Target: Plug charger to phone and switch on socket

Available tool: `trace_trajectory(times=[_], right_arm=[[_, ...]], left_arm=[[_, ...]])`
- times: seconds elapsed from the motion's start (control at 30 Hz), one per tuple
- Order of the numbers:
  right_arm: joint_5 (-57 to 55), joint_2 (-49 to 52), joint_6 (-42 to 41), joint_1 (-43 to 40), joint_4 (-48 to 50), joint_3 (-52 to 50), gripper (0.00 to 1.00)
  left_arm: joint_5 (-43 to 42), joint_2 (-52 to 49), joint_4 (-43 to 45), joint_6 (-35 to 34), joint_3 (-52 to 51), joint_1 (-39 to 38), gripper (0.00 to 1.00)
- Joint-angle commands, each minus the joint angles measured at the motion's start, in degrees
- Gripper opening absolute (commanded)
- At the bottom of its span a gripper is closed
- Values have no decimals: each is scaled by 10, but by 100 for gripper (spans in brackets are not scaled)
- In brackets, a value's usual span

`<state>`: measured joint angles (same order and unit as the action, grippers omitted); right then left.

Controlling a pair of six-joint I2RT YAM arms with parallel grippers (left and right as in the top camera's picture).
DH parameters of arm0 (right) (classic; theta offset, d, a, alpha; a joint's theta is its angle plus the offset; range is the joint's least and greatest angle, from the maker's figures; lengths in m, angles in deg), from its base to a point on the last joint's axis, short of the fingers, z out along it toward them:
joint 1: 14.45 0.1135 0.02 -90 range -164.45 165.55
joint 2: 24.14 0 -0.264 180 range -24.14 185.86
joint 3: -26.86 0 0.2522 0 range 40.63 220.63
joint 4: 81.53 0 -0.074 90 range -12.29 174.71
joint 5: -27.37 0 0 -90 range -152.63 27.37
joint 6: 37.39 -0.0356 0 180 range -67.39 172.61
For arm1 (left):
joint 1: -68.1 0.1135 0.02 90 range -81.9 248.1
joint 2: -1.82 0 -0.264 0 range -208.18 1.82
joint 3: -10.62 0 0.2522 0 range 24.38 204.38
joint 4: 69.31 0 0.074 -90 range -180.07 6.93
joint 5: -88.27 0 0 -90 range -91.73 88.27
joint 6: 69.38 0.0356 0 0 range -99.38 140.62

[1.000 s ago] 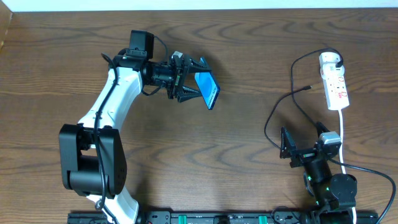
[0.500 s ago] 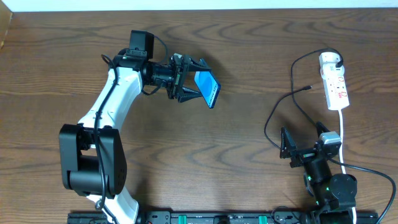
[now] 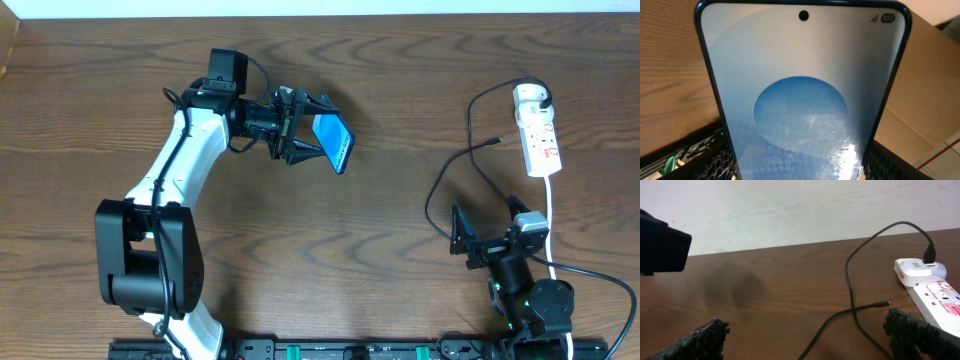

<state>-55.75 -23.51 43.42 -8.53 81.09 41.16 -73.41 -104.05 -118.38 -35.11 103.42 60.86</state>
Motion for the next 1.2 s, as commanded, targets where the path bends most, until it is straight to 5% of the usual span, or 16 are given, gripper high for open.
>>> trace_trajectory(times=[0.0, 1.17], right_arm=[[3, -3, -6, 4, 0, -2, 99], [3, -3, -6, 4, 0, -2, 99]], left_arm=[[-23, 19, 3, -5, 3, -1, 65], [-44, 19, 3, -5, 3, -1, 65]])
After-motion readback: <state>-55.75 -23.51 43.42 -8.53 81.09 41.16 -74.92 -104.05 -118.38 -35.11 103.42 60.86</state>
